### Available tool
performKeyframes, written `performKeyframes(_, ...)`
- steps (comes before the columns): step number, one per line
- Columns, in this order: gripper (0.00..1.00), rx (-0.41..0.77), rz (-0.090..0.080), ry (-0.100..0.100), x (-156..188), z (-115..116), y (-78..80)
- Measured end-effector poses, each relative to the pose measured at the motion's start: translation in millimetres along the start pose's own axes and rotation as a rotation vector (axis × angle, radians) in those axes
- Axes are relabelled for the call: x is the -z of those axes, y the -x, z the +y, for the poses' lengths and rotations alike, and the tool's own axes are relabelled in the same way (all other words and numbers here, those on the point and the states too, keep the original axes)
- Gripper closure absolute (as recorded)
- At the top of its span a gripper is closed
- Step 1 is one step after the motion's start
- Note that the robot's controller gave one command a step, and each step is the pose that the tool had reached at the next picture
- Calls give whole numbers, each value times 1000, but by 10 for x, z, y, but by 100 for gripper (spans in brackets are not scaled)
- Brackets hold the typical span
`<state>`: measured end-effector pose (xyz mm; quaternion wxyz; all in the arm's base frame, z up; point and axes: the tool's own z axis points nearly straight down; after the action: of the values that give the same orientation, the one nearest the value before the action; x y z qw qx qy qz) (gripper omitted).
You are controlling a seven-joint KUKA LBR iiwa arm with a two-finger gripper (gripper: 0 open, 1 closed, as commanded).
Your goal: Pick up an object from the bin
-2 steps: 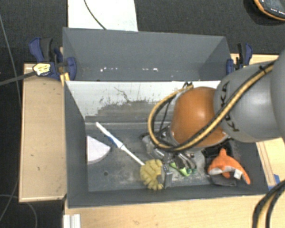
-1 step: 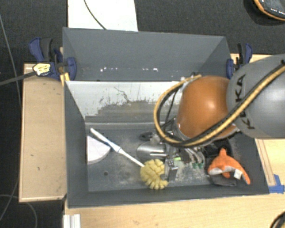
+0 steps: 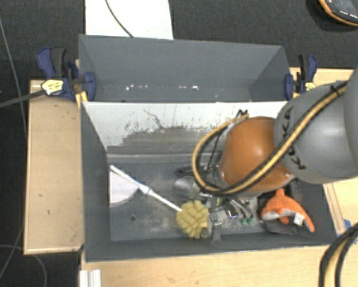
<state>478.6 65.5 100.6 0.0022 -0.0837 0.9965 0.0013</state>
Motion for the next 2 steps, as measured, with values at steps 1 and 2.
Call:
performKeyframes(1,0,134,-18,-2,-267,-12,24)
performKeyframes(2,100,-191,-3,1,-300,-19,62)
